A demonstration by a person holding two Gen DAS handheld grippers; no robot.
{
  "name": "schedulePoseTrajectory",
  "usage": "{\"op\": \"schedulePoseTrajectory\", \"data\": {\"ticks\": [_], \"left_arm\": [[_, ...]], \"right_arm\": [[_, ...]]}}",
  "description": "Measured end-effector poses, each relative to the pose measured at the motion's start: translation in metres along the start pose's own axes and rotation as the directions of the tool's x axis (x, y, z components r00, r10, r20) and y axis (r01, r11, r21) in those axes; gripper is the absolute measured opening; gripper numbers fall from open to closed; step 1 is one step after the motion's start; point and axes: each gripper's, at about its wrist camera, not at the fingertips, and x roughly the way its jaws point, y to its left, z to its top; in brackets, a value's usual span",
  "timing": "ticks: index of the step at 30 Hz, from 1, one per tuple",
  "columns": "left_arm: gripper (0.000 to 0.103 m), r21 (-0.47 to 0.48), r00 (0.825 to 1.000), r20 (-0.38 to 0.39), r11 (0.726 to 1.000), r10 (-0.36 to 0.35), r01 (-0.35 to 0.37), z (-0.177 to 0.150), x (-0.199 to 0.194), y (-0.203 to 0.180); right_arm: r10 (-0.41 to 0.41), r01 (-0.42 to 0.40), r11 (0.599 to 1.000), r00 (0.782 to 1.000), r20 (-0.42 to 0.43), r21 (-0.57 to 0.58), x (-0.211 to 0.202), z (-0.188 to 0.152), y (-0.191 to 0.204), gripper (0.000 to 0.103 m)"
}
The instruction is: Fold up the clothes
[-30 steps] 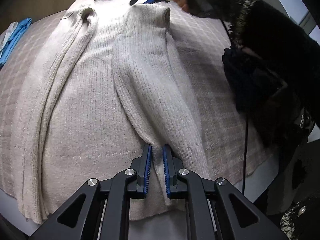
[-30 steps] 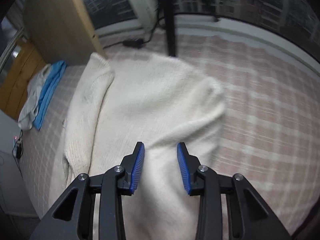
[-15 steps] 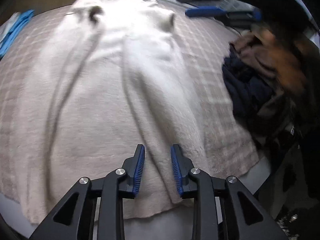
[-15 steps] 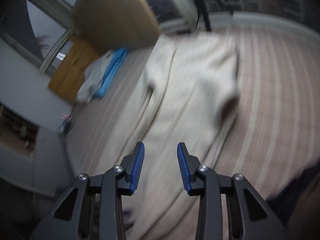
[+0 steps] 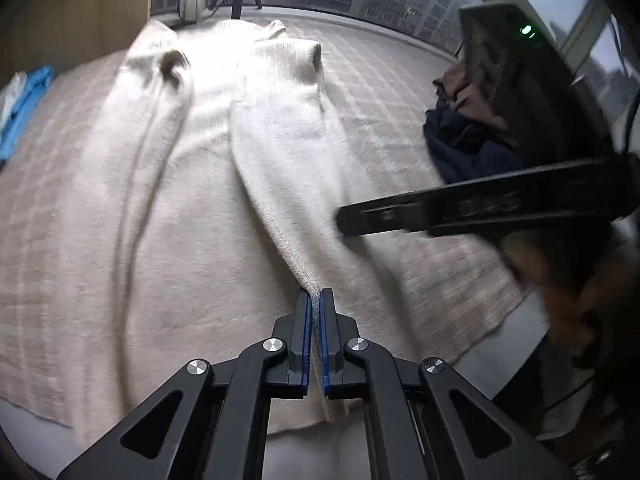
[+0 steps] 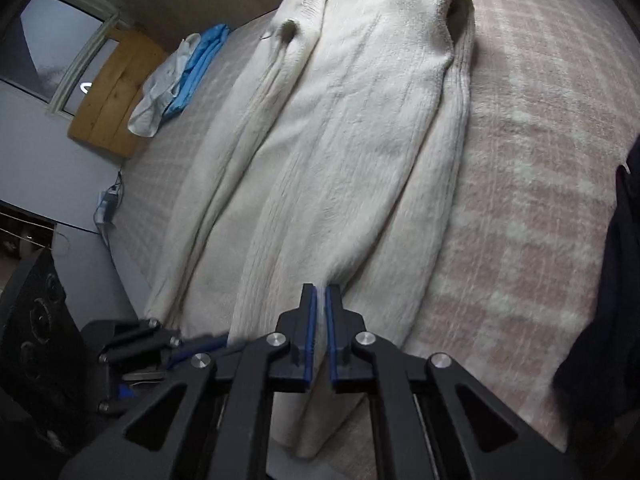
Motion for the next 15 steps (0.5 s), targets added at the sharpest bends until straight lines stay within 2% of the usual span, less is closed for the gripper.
{"op": "schedulePoseTrajectory", "data": {"ticks": [2,5,8,11,15], "left_arm": [[0.004,0.007,1.000,-0.014,1.000,0.025,-0.025,-0.005,0.003,0.005],[0.004,-0.025,1.000,-0.002,1.000,-0.008,0.008,-0.009,-0.001,0.012],[0.004,-0.003,1.000,0.015,1.000,-0.026,0.026,-0.014,-0.010,0.008],[0.004,0.005,1.000,0.009,1.000,-0.003,0.003,-0.014,-0.005,0.007],[0.005,0.013,0.999,0.014,0.999,-0.044,0.044,-0.022,-0.018,0.005]], "right_arm": [[0.003,-0.003,1.000,1.000,-0.028,0.010,0.003,-0.003,-0.001,0.005],[-0.017,0.017,1.000,0.998,-0.065,-0.007,0.015,-0.008,0.001,0.005],[-0.026,0.023,0.999,0.997,-0.070,-0.047,0.016,-0.009,0.008,0.005],[-0.061,0.060,0.998,0.996,-0.069,-0.029,0.019,-0.002,0.004,0.011],[-0.078,0.071,0.995,0.993,-0.092,-0.076,0.024,-0.005,0.008,0.005]]}}
